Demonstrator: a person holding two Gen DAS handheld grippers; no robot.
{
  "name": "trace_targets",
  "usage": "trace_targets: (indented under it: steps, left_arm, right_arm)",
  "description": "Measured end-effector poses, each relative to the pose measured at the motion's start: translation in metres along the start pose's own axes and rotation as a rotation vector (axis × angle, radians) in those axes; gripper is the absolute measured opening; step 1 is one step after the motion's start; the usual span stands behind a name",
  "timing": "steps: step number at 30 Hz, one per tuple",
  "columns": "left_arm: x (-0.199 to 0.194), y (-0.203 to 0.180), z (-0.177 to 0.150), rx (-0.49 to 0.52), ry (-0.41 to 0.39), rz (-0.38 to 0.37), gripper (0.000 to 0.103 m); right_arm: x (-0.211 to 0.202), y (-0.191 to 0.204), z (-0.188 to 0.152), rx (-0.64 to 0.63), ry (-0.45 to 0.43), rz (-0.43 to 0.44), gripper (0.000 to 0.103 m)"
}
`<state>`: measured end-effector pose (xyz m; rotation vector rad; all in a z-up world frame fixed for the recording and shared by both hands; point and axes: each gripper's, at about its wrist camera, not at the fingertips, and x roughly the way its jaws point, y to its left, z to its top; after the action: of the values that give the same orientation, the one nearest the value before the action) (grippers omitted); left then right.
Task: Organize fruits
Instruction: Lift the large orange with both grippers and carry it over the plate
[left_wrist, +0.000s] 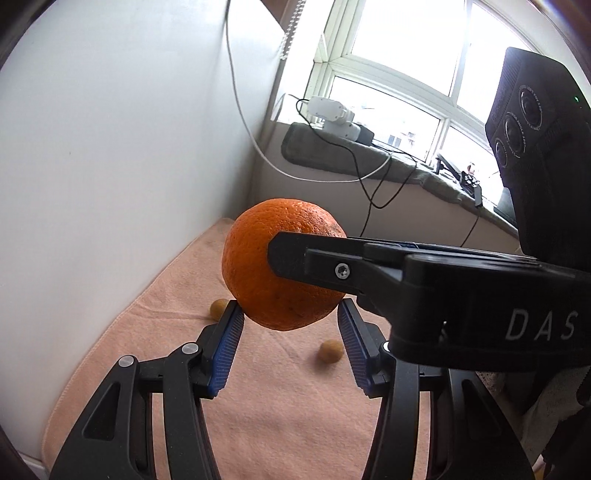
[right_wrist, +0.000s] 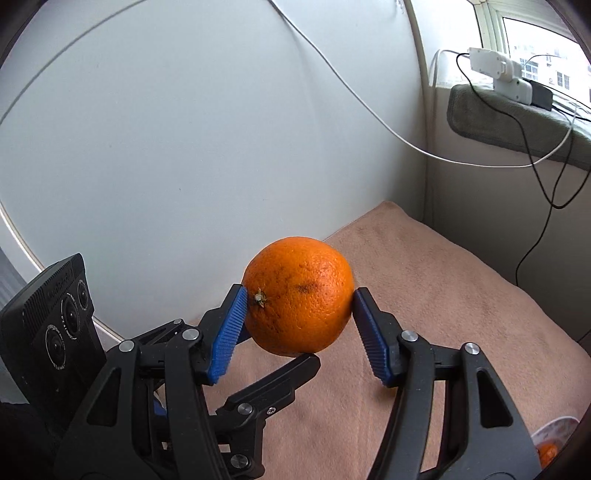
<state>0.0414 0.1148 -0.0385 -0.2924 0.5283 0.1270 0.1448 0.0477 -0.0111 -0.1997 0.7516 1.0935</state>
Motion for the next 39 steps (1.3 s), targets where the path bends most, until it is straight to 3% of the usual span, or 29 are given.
trace_targets:
  steps: [9, 21, 31, 39]
  left_arm:
    - [-0.031, -0.062, -0.014, 0.058, -0.022, -0.099, 0.052]
    - [-0.026, -0.161, -0.034, 0.137, 0.009, -0.248, 0.052]
    - [-0.003, -0.230, -0.052, 0.207, 0.081, -0.338, 0.052]
    - [0.026, -0.271, -0.062, 0.234, 0.154, -0.380, 0.052]
  right_arm:
    - [-0.086, -0.011, -0.041, 0.039, -0.073, -0.069, 0.062]
    - [-0.176, -0.059, -0.094, 0.136, -0.128, -0.190, 0.062]
    - [-0.225, -0.115, -0.125, 0.244, -0.145, -0.275, 0.062]
    - [-0.241, -0.165, -0.146, 0.349, -0.141, -0.302, 0.062]
